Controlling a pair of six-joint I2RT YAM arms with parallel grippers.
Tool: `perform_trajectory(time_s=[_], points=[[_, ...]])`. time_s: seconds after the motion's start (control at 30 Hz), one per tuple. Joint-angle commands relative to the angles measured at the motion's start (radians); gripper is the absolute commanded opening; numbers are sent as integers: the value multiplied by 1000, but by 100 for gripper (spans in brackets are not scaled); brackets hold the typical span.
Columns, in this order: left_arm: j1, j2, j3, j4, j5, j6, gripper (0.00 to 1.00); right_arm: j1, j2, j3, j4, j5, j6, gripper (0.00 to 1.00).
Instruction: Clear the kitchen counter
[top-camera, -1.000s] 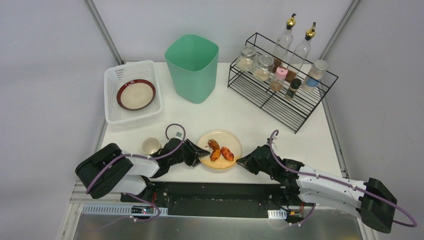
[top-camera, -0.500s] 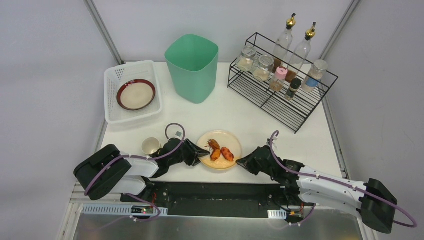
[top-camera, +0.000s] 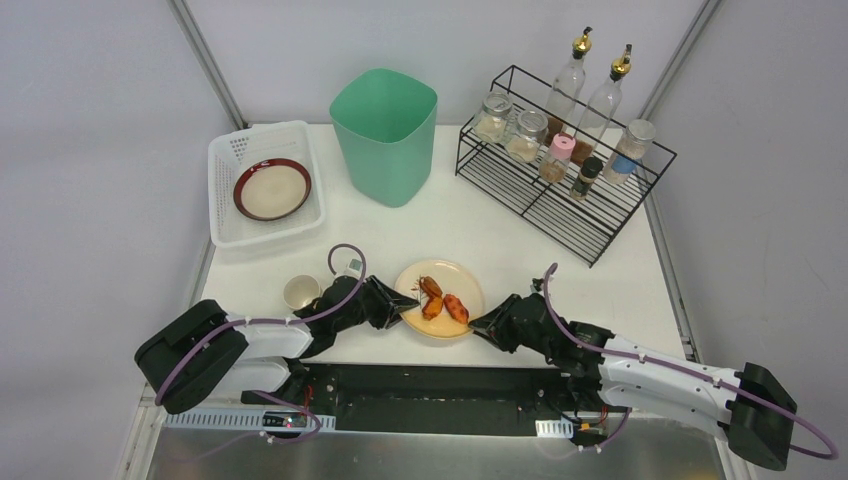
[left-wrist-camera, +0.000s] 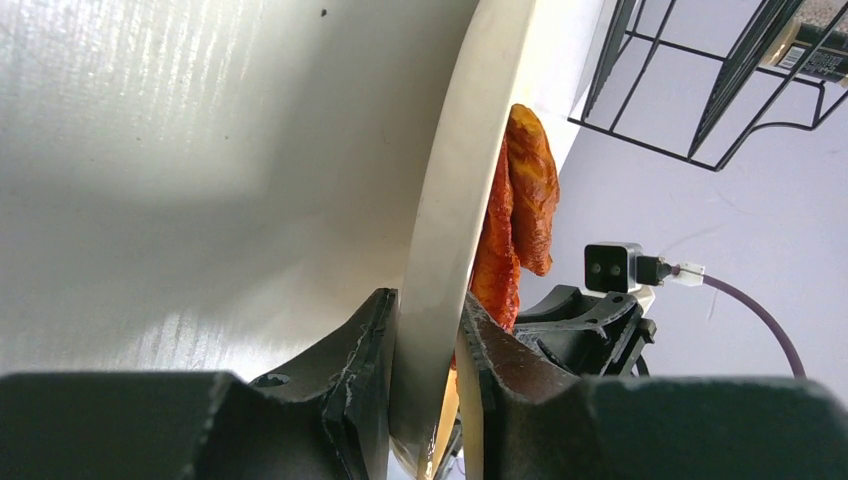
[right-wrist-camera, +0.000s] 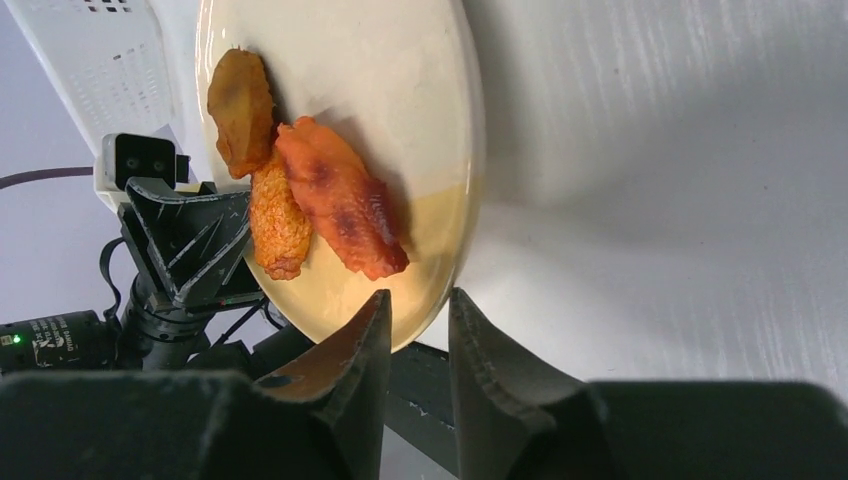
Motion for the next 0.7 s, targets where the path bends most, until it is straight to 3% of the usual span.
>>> perform_trajectory(time_s=[0.0, 0.33, 0.67], points=[[-10, -29, -4, 12, -46, 12, 0, 7, -16, -18, 52, -31, 4, 31], [-12, -48, -14, 18, -73, 23, 0, 7, -89, -42, -48, -41, 2, 38], [-12, 30, -27, 192, -65, 28, 0, 9, -253, -56, -217, -32, 2, 39]])
